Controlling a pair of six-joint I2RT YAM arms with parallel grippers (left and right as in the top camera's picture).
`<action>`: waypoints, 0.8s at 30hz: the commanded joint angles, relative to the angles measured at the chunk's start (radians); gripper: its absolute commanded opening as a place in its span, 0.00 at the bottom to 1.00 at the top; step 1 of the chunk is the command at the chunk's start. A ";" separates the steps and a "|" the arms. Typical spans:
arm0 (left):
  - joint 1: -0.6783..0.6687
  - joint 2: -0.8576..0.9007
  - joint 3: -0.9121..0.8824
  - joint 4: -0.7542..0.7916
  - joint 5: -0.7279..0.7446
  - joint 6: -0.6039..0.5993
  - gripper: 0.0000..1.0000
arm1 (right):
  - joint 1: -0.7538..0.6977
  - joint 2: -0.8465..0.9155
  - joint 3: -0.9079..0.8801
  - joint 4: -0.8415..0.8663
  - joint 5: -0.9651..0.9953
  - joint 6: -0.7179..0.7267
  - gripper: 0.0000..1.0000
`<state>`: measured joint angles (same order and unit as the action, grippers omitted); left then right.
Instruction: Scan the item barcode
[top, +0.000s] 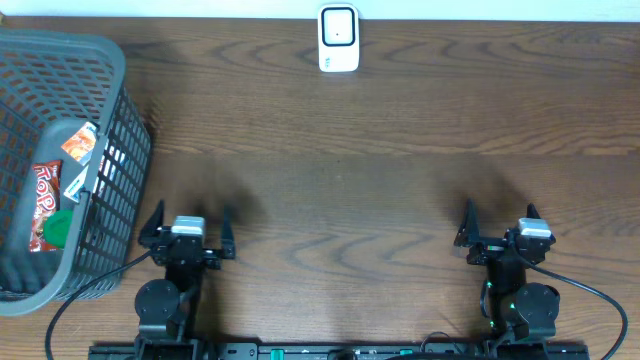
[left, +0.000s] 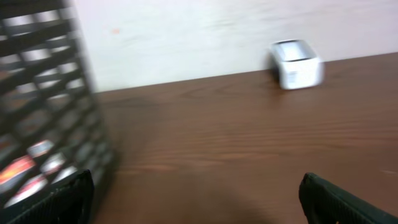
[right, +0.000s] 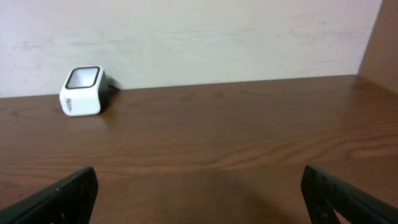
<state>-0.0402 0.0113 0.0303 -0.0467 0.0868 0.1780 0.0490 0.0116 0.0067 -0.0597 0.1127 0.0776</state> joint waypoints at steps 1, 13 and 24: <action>0.000 0.019 0.002 -0.039 0.266 -0.019 0.99 | -0.006 -0.006 -0.001 -0.004 0.003 -0.012 0.99; 0.000 0.645 1.000 -0.506 0.293 -0.137 1.00 | -0.006 -0.006 -0.001 -0.004 0.003 -0.012 0.99; 0.024 1.122 1.803 -1.188 0.204 -0.153 1.00 | -0.006 -0.006 -0.001 -0.004 0.003 -0.012 0.99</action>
<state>-0.0399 1.0569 1.7374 -1.1831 0.4145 0.0624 0.0490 0.0120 0.0067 -0.0605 0.1120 0.0746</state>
